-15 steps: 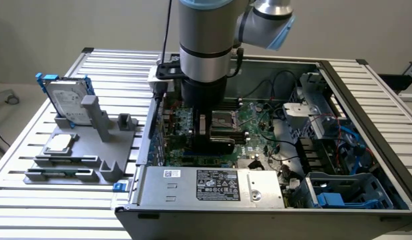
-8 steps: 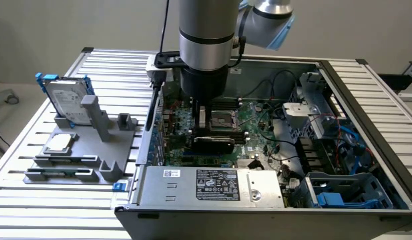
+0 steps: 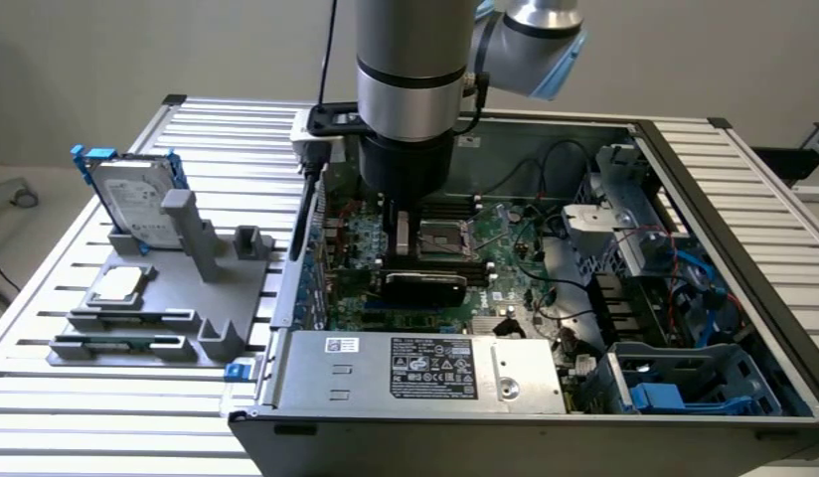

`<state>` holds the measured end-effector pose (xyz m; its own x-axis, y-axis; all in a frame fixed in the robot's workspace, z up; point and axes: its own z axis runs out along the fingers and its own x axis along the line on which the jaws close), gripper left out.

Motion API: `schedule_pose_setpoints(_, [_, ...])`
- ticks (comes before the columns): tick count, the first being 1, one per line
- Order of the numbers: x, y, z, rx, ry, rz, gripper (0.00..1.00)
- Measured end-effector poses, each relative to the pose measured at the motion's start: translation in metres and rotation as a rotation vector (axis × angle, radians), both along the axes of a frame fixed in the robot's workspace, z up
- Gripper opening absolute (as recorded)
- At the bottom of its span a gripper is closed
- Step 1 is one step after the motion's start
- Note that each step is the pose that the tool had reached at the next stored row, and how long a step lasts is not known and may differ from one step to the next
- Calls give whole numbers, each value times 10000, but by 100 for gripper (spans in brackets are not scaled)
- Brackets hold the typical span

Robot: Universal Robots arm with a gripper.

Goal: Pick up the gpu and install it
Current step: 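Press down on the gpu until it lock into place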

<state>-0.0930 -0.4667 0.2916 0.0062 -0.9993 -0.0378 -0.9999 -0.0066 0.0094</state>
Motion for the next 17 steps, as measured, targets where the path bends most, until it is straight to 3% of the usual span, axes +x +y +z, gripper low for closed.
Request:
schedule_pose_setpoints(13, [1, 3, -16, 2, 6, 0, 11])
schedule_pose_setpoints(17, [0, 25, -73, 56, 8, 0, 11])
